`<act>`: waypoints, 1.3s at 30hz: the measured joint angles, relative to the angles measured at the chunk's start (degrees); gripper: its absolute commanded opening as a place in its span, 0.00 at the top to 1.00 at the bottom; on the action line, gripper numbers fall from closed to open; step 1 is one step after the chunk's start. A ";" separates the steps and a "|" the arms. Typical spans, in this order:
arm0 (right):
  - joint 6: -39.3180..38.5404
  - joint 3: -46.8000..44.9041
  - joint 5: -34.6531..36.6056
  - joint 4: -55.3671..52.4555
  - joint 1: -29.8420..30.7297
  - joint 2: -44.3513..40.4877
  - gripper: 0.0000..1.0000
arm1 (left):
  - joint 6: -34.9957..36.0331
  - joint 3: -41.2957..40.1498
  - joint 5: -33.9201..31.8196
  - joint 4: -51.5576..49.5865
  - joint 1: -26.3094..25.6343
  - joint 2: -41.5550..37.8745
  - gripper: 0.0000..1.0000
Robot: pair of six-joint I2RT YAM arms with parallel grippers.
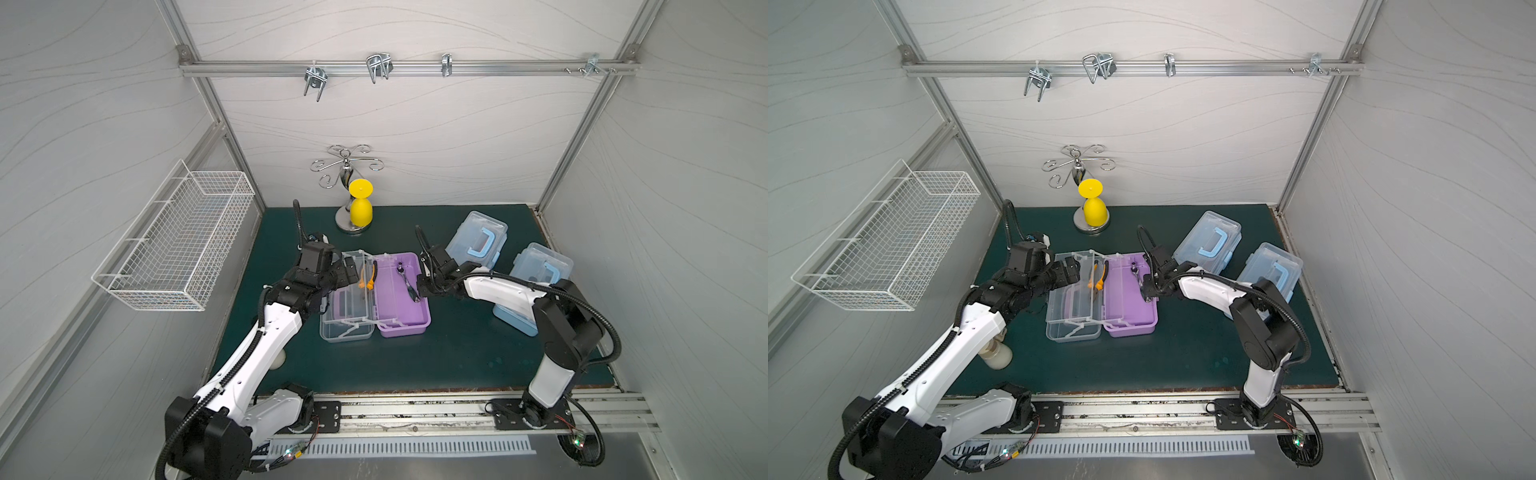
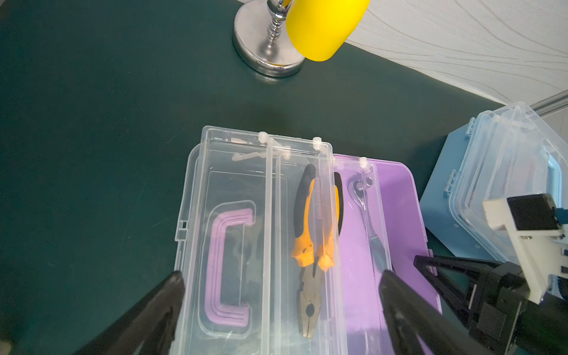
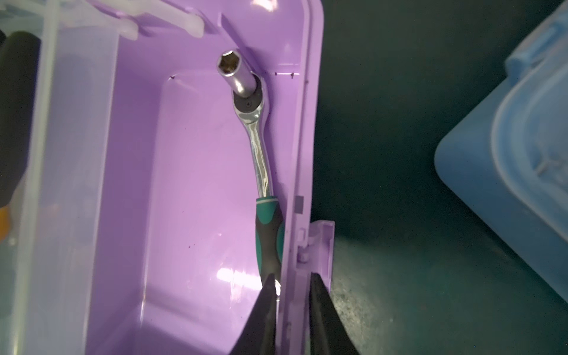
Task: Close toolboxes
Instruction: Move the toolbox to the center of the board, then close the toolbox lid.
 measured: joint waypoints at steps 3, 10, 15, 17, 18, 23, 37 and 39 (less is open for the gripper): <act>0.20 -1.88 0.70 0.02 -0.04 -1.64 0.81 | -0.26 -0.35 0.55 0.35 0.00 0.07 0.01; 1.49 -6.34 1.51 -0.26 -0.35 -5.73 0.80 | -1.29 -2.43 2.03 1.31 0.00 0.76 0.01; 2.43 -8.57 0.96 -0.68 -0.42 -7.41 0.76 | -1.86 -3.43 2.51 2.29 0.02 1.40 0.01; 2.91 -9.29 0.20 -1.09 -0.42 -7.48 0.72 | -2.03 -3.82 2.60 2.80 0.02 1.64 0.01; 3.02 -9.53 -0.20 -1.31 -0.42 -7.48 0.68 | -2.14 -4.04 2.75 3.08 0.02 1.86 0.01; 3.17 -10.38 -1.75 -2.62 -0.52 -7.76 0.52 | -2.73 -5.07 4.07 4.57 0.02 3.69 0.01; 4.57 -12.52 -9.38 0.35 -2.73 -13.09 0.28 | -3.21 -6.34 9.70 8.90 0.04 5.60 0.01; 4.94 -13.29 -11.32 1.84 -3.37 -13.70 0.25 | -3.30 -6.56 10.34 9.66 0.31 5.84 0.01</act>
